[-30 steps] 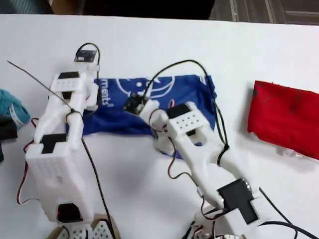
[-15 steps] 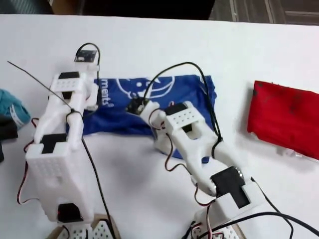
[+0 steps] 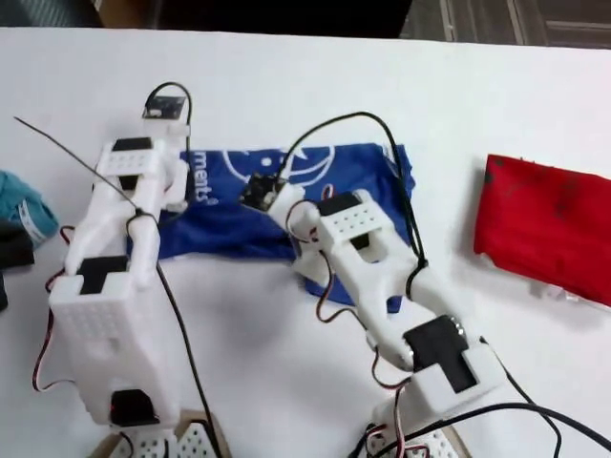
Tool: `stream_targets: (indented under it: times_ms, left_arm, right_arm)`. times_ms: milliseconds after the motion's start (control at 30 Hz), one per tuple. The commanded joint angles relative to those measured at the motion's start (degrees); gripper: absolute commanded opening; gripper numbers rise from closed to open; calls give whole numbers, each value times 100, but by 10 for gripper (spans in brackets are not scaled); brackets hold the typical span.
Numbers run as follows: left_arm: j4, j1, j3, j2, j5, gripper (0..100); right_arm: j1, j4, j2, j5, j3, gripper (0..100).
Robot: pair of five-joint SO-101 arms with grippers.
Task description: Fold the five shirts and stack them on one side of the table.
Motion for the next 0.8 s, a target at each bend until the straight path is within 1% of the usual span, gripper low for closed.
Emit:
stream_targets:
  times_ms: [0, 133, 233, 300, 367, 500, 767]
  left_arm:
    - [-114, -246, 13, -62, 18, 27]
    - [-114, -246, 13, -62, 18, 27]
    - [-114, -246, 13, -62, 18, 27]
    - [-114, -246, 13, -62, 18, 27]
    - [-114, -246, 13, -62, 18, 27]
    - [-114, -246, 13, -62, 18, 27]
    - [-114, -246, 4, -62, 18, 27]
  right_arm:
    - [251, -48, 224, 88, -316, 87]
    - [453, 22, 549, 88, -448, 87]
    - [462, 22, 593, 88, -448, 87]
    - [453, 22, 593, 88, -448, 66]
    - [435, 22, 593, 88, -448, 20]
    - [426, 40, 558, 88, -448, 20]
    - [418, 673, -646, 88, -448, 21]
